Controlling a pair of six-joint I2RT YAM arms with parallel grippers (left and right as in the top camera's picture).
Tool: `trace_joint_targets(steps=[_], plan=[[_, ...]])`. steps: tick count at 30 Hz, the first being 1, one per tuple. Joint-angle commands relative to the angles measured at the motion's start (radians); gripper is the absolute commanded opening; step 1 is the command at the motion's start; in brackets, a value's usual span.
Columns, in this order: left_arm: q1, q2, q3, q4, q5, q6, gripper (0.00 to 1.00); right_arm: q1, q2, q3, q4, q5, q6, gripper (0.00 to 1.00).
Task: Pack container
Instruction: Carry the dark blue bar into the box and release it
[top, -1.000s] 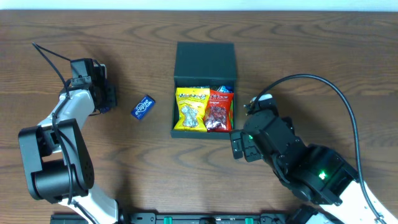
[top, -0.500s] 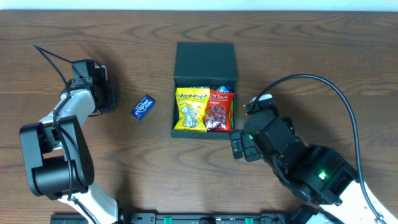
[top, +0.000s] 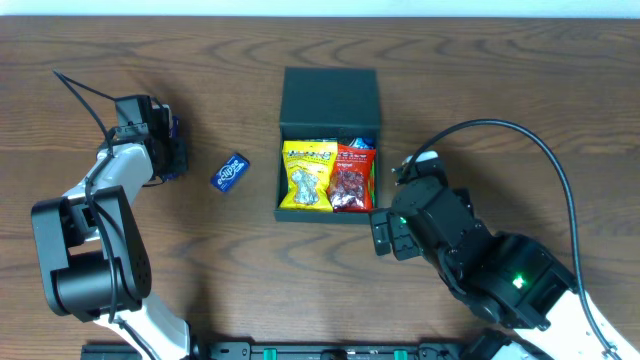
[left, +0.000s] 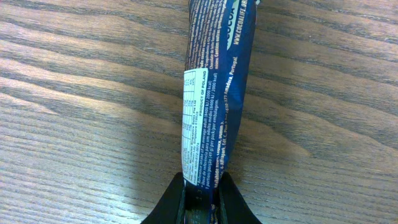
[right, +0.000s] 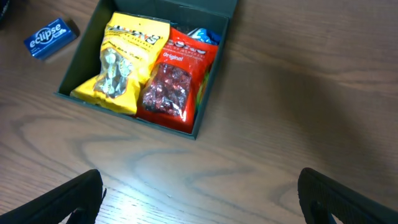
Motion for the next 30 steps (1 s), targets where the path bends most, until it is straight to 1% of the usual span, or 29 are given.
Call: trace_joint_targets(steps=[1,3,5,7,9,12,14,18,20,26,28,30], plan=[[0.002,-0.008,0.016,-0.014,0.003,-0.005,0.06,0.003,0.001,-0.008,0.0,0.018,0.007,0.99],[0.002,-0.03,0.027,-0.021,0.044,0.02,0.06,0.003,0.001,-0.008,0.0,0.018,0.007,0.99],[0.002,-0.057,0.037,-0.028,0.121,0.058,0.06,0.003,0.001,-0.008,0.0,0.018,0.007,0.99],[0.002,-0.098,0.041,-0.026,0.241,0.097,0.06,0.003,0.001,-0.008,0.0,0.018,0.007,0.99],[-0.002,-0.139,0.044,-0.026,0.354,0.162,0.06,0.003,0.001,-0.008,0.0,0.018,0.007,0.99],[-0.026,-0.201,0.044,-0.027,0.416,0.256,0.06,0.003,0.001,-0.008,0.0,0.018,0.007,0.99],[-0.054,-0.237,0.044,-0.027,0.422,0.339,0.06,0.003,0.001,-0.008,0.0,0.018,0.007,0.99],[-0.136,-0.291,0.044,-0.027,0.512,0.629,0.06,0.003,0.001,-0.008,0.0,0.018,0.007,0.99],[-0.182,-0.302,0.044,-0.025,0.526,0.758,0.06,0.003,0.001,-0.008,0.0,0.018,0.007,0.99],[-0.336,-0.304,0.044,-0.016,0.503,1.114,0.06,0.003,0.001,-0.008,0.0,0.018,0.007,0.99],[-0.382,-0.302,0.044,0.007,0.468,1.174,0.06,0.003,0.001,-0.008,0.0,0.018,0.007,0.99],[-0.422,-0.299,0.044,0.038,0.434,1.19,0.06,0.003,0.001,-0.008,0.0,0.018,0.007,0.99]])
